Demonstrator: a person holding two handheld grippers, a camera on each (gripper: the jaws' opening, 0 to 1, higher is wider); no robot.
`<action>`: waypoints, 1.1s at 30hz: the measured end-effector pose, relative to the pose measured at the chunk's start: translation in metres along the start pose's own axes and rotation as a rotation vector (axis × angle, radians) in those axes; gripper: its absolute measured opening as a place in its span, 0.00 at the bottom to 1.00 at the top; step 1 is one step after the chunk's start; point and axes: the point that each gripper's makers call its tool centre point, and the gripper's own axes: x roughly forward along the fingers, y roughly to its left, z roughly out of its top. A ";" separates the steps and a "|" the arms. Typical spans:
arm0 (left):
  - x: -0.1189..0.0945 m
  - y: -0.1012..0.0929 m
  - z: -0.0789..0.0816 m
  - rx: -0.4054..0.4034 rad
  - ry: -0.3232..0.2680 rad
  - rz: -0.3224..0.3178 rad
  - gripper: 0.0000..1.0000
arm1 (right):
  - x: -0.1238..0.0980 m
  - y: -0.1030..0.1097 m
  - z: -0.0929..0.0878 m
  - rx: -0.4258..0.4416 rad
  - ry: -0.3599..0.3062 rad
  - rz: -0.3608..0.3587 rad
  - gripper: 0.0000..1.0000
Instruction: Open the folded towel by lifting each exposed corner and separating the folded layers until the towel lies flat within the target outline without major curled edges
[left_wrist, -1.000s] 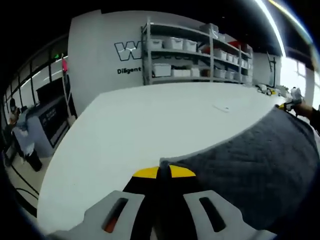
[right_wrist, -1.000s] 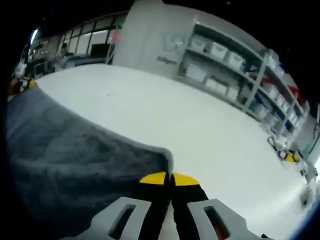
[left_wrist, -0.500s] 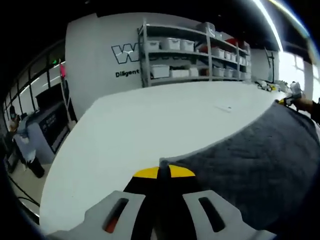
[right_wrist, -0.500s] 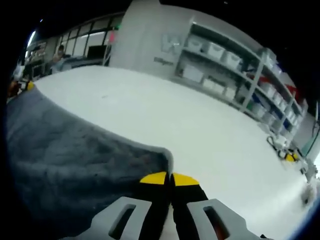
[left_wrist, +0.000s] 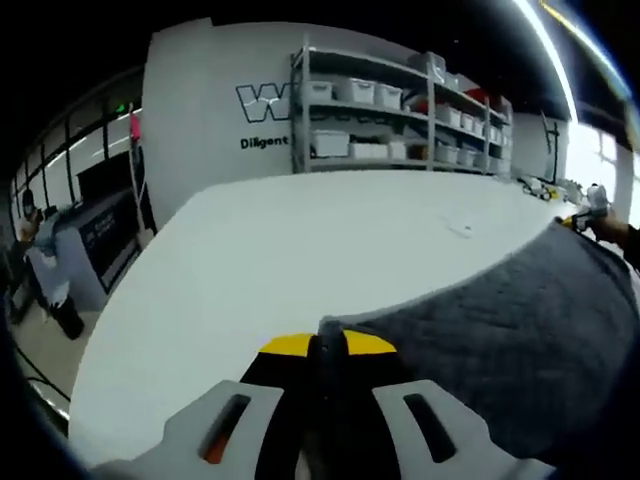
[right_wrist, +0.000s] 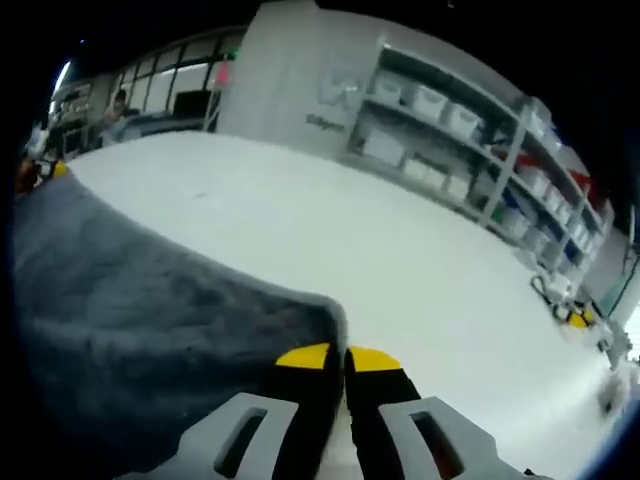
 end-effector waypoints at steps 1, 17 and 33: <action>-0.002 0.001 0.000 -0.004 -0.006 0.015 0.22 | -0.001 -0.004 0.000 -0.001 -0.002 -0.021 0.16; -0.003 0.010 -0.002 -0.058 -0.006 0.013 0.37 | 0.000 -0.027 0.000 0.134 -0.025 -0.039 0.47; -0.016 0.045 0.000 -0.030 0.023 0.186 0.92 | 0.007 -0.045 -0.015 0.275 0.033 -0.107 0.67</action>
